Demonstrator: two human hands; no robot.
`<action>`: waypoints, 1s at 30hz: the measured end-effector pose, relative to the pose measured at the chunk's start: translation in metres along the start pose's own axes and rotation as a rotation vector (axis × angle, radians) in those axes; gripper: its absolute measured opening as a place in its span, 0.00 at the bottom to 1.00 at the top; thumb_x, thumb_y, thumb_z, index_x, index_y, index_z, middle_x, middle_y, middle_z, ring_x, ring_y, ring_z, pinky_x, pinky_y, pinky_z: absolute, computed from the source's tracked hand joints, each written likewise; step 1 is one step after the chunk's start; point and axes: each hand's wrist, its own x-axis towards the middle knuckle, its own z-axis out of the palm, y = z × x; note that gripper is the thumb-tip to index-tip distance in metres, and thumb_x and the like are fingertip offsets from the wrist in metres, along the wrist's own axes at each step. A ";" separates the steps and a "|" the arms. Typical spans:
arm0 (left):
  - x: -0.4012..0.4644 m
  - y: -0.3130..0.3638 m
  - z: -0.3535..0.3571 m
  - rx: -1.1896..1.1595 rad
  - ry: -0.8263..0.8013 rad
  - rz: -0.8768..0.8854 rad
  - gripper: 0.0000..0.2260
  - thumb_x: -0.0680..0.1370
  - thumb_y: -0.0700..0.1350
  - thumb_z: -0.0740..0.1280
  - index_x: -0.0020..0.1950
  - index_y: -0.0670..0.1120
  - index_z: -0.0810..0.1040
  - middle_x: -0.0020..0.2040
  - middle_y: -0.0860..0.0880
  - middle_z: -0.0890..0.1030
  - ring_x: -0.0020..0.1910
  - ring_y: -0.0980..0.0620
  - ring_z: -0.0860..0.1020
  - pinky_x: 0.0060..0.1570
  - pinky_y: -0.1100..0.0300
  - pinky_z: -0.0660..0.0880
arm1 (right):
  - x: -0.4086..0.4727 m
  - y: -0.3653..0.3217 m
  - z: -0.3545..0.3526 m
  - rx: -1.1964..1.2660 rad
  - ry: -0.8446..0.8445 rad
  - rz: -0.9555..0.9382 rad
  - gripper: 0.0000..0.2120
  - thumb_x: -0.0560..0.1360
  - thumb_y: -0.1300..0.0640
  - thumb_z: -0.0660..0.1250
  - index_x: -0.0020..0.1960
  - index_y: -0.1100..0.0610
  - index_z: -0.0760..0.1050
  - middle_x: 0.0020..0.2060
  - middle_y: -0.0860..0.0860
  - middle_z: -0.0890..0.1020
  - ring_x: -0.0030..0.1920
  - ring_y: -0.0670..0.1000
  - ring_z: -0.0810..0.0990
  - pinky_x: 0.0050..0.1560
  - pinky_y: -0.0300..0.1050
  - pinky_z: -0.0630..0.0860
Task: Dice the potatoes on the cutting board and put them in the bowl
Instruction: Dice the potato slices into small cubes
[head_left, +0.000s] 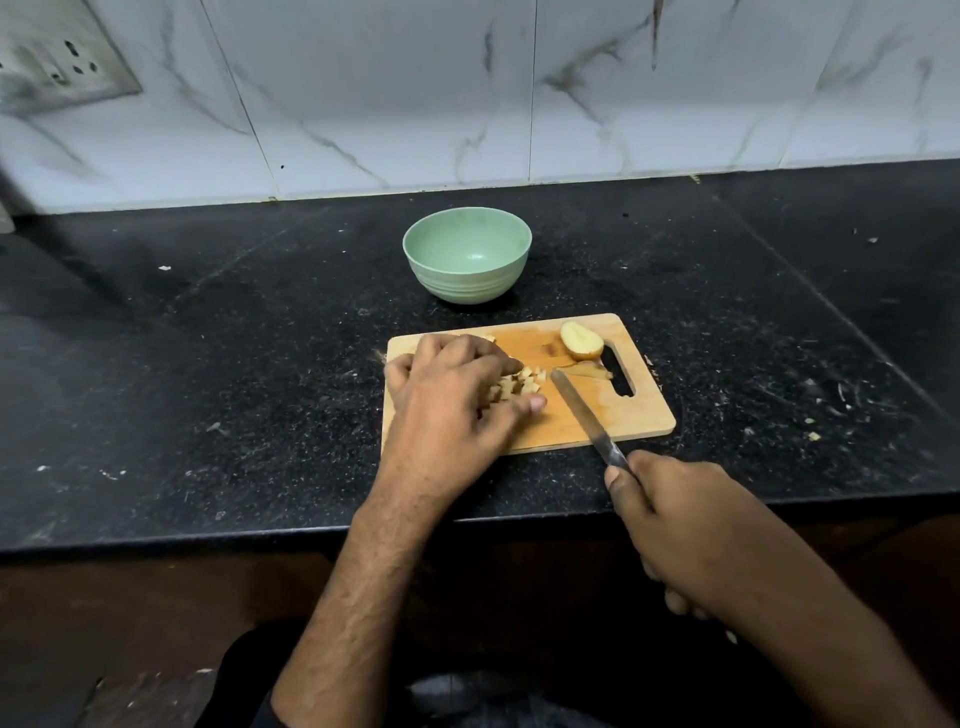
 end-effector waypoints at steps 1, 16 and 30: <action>-0.002 0.001 0.002 0.006 -0.036 0.017 0.22 0.73 0.68 0.67 0.60 0.56 0.82 0.59 0.61 0.76 0.62 0.57 0.67 0.57 0.54 0.55 | 0.002 -0.001 0.001 0.016 -0.010 0.003 0.16 0.84 0.43 0.49 0.47 0.49 0.69 0.33 0.51 0.81 0.24 0.49 0.82 0.23 0.36 0.72; -0.003 -0.006 0.003 0.056 0.087 -0.119 0.24 0.75 0.60 0.71 0.69 0.55 0.75 0.63 0.57 0.74 0.64 0.55 0.65 0.56 0.58 0.53 | 0.016 -0.036 0.003 0.051 -0.019 -0.113 0.15 0.84 0.43 0.49 0.51 0.49 0.69 0.32 0.51 0.81 0.24 0.49 0.82 0.25 0.39 0.75; -0.005 -0.005 0.001 -0.020 0.198 -0.182 0.10 0.78 0.51 0.70 0.59 0.55 0.80 0.57 0.60 0.76 0.60 0.57 0.69 0.56 0.58 0.55 | 0.016 -0.036 0.003 -0.137 0.044 -0.185 0.15 0.83 0.40 0.49 0.54 0.46 0.70 0.35 0.48 0.78 0.31 0.45 0.76 0.46 0.50 0.81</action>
